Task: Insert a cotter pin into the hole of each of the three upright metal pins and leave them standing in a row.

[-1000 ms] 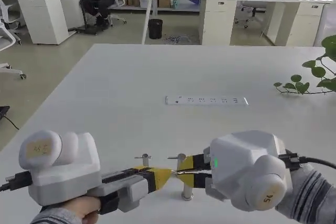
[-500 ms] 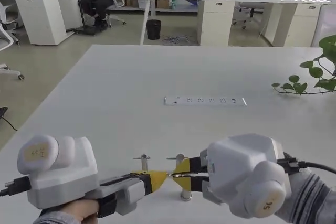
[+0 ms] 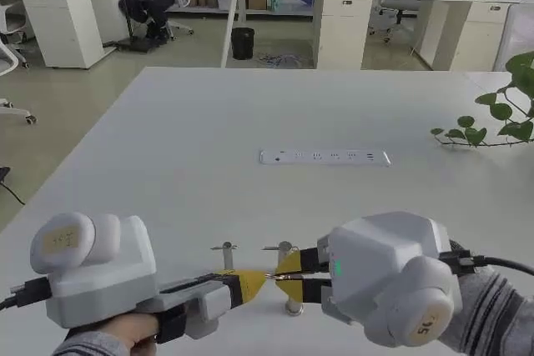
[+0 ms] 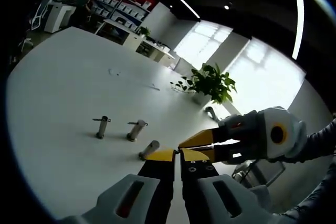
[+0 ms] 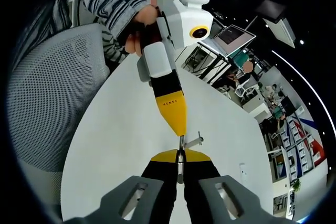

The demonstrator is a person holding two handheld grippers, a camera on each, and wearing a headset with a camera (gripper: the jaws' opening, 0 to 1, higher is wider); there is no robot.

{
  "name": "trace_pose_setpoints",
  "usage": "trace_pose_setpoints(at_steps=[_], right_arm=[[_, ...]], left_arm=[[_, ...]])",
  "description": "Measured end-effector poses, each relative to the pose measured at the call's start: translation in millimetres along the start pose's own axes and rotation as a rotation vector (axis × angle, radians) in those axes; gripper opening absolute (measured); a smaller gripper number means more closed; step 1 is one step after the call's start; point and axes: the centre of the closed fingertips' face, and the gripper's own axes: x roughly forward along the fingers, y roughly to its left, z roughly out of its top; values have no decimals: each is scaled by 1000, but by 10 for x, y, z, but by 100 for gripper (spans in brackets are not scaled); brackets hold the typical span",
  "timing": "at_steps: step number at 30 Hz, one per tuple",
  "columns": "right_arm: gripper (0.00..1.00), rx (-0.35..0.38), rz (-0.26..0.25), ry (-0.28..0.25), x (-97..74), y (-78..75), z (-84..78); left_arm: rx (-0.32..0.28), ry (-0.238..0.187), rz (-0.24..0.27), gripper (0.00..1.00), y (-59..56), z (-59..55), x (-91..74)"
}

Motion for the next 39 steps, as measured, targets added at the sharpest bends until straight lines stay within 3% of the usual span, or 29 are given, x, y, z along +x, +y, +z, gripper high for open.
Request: trace_pose_setpoints(at_steps=[7,16,23,28,31,33,36,39], right_arm=[[0,46,9,-10,2,3,-5],[0,136,33,-35,19,56,-22],[4,358,59,-103,1,65,-30],[8,523,85,-132,-6,88,-121],[8,651,132,-172,-21,136,-117],[9,704,146,-194,-25,144,-125],[8,812,216,-210,-32,223,-126],[8,824,248,-220,-37,256,-154]], left_arm=[[48,-7,-12,0,-14,-8,-1],[203,43,-13,0,-25,-67,17],[283,68,-33,0,-30,-110,-9],[361,96,-10,0,44,-181,-42],[440,130,-10,0,85,-255,-62],[454,135,-23,0,77,-297,-69],[470,149,-38,0,95,-358,-87],[474,147,-60,0,68,-390,-120]])
